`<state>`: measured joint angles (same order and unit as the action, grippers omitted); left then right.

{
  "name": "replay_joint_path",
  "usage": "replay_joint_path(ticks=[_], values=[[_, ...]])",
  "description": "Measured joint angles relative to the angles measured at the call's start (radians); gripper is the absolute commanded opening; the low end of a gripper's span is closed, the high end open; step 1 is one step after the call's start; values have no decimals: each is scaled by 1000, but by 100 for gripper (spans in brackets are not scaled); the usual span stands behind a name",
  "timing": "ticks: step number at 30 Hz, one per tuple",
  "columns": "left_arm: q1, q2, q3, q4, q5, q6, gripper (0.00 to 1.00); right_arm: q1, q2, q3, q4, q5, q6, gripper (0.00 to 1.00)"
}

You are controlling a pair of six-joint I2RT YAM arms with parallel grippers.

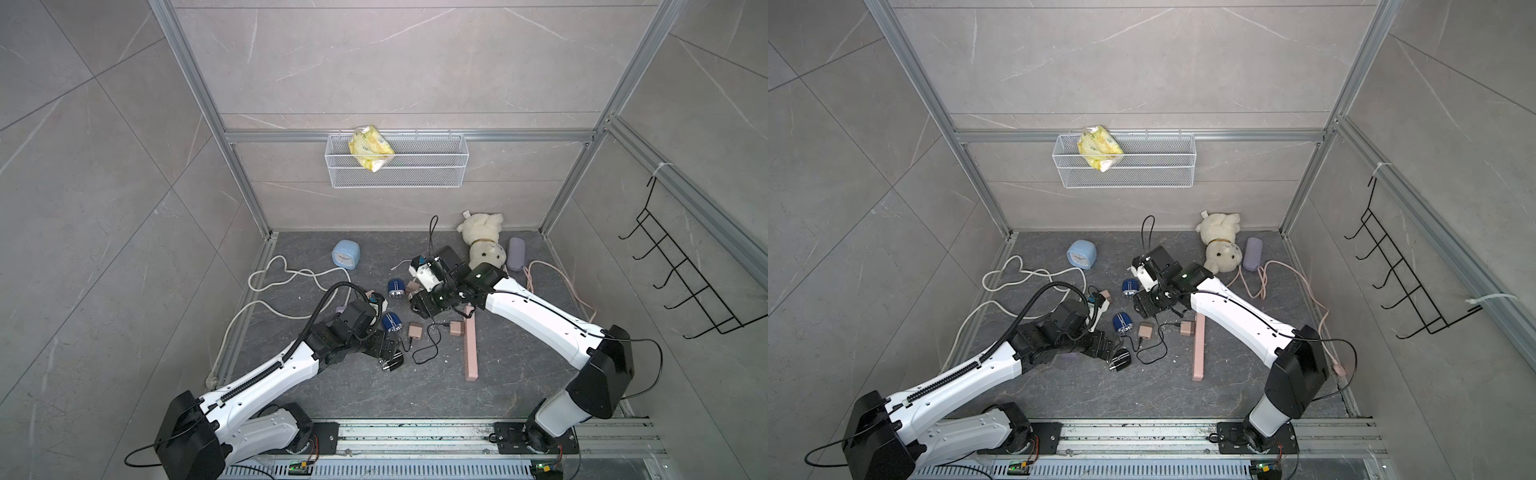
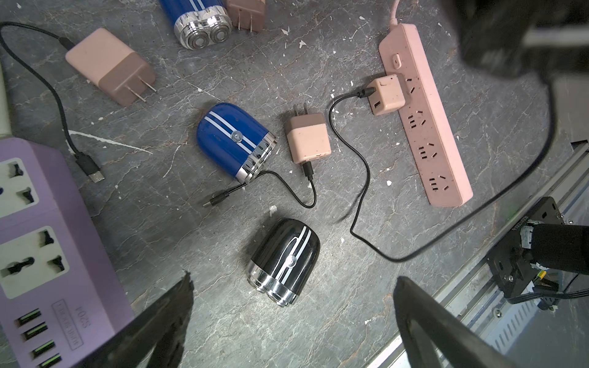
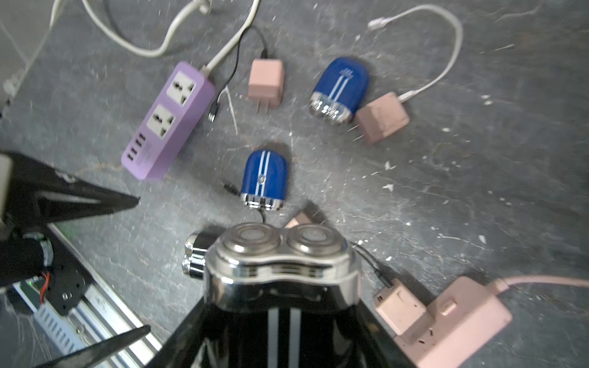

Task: Unplug the electric shaver
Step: Place the electric shaver at the center of the board.

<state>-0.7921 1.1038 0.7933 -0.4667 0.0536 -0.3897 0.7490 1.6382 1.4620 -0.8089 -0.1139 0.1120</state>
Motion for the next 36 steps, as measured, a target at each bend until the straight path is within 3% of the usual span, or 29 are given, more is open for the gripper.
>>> replay_joint_path(ticks=[11,19,27,36], values=[[-3,-23,4,-5,-2,0,99,29,203,-15,58,96,-50,38],[-7,-40,4,-13,-4,0,99,27,395,77,122,146,-80,38],[-11,-62,3,-27,-20,0,99,-6,468,204,149,181,-88,39],[-11,-61,3,-27,-24,0,99,-44,533,212,144,202,-105,41]])
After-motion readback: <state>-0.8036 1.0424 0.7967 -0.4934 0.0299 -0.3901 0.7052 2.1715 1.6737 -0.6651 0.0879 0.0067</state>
